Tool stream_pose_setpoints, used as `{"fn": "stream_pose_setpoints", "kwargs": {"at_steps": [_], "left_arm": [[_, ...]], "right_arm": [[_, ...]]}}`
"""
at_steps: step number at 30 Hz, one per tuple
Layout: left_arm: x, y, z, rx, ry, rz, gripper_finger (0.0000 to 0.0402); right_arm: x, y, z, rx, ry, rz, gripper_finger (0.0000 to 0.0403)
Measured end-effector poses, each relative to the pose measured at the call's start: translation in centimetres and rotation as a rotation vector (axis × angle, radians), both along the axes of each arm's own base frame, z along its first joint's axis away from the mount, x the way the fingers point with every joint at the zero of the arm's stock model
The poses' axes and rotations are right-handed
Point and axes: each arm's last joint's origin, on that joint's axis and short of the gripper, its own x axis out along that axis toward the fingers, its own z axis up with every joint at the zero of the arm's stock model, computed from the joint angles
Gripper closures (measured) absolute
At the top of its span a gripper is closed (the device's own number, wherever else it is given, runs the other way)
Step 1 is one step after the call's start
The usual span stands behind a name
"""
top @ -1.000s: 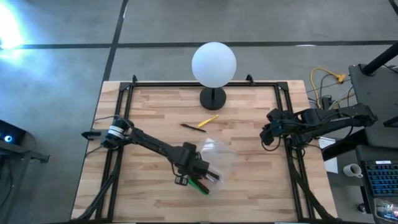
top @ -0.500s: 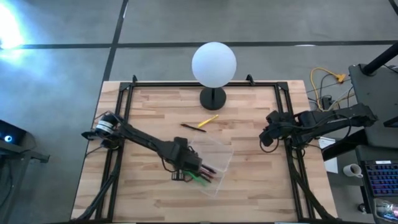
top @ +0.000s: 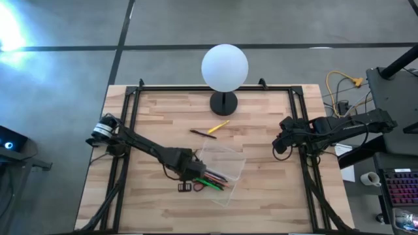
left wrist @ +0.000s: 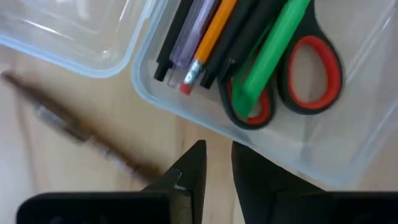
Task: Pick & place school supplies into a supply box
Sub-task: Adjust the supply box, then put the brown pen into the supply box
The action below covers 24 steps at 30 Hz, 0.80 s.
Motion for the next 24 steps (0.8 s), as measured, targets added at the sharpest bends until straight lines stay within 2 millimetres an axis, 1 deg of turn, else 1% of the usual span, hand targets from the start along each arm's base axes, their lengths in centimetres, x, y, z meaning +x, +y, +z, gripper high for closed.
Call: {"fn": "stream_pose_setpoints", "kwargs": {"at_steps": [5, 7, 9, 12, 14, 16, 18, 20, 24], "left_arm": [[1.6, -0.5, -0.1, -0.015, -0.040, 0.001, 0.0340], [2.0, -0.5, 0.4, 0.007, -0.051, -0.006, 0.0340], [2.2, -0.3, 1.3, 0.070, -0.077, 0.011, 0.0340], [1.4, 0.6, 2.6, 0.232, -0.058, 0.068, 0.0340], [0.6, 1.9, 2.3, 0.264, 0.009, 0.175, 0.0340], [-0.3, 3.3, 1.4, 0.229, 0.098, 0.344, 0.0340], [-0.4, 4.3, 0.5, 0.130, 0.135, 0.471, 0.0340], [0.1, 4.6, 0.2, 0.042, 0.100, 0.522, 0.0338], [1.0, 4.6, 0.2, -0.014, 0.015, 0.533, 0.0314]], "right_arm": [[0.0, 0.0, 0.0, -0.003, 0.000, -0.001, 0.0335], [0.0, 0.0, 0.0, -0.004, 0.001, -0.001, 0.0335], [0.0, 0.0, 0.0, -0.004, 0.001, -0.001, 0.0335], [0.0, 0.0, 0.0, -0.005, 0.001, -0.002, 0.0335], [0.0, 0.0, -0.1, -0.010, 0.002, -0.004, 0.0335], [0.0, -0.1, -0.1, -0.014, -0.004, -0.020, 0.0335], [0.0, -0.1, -0.1, -0.021, -0.008, -0.031, 0.0335], [0.0, -0.1, -0.1, -0.020, -0.008, -0.031, 0.0335], [0.0, -0.1, -0.1, -0.018, -0.008, -0.033, 0.0335]]}}
